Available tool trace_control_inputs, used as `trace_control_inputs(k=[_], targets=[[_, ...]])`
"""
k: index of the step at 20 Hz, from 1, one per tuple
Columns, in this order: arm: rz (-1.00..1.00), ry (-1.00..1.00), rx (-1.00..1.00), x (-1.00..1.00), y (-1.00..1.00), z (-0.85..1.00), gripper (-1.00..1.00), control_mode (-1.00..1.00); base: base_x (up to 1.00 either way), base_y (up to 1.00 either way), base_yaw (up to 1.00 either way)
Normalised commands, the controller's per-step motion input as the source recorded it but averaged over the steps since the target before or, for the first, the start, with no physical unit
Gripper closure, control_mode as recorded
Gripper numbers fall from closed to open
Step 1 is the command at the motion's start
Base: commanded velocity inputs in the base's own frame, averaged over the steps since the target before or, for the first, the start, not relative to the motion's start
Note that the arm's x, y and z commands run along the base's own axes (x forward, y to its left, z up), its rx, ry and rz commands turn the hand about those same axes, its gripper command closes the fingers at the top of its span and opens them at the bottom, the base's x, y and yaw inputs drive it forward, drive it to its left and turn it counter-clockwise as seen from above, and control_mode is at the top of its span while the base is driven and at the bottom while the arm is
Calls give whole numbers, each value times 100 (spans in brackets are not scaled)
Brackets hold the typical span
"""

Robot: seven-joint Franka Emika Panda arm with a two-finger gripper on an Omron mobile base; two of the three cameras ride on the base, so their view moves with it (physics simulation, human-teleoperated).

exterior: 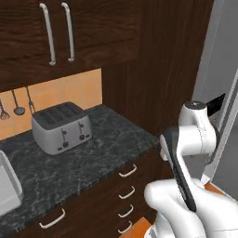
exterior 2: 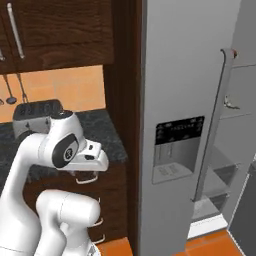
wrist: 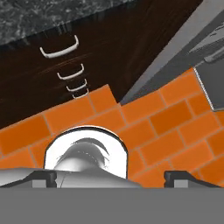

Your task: Place one bell pepper and one fish in each tupperware on the nearby counter, to pack two identical lunches.

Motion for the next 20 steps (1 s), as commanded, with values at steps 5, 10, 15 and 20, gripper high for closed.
trace_control_inputs(k=[5, 10, 15, 20], targets=[[0, 0, 0, 0, 0, 0, -100, 100, -58, -95, 0], [0, 0, 0, 0, 0, 0, -100, 100, 56, -100, 16], [0, 0, 0, 0, 0, 0, -100, 100, 82, -100, 35], [0, 0, 0, 0, 0, 0, -100, 100, 34, -100, 28]])
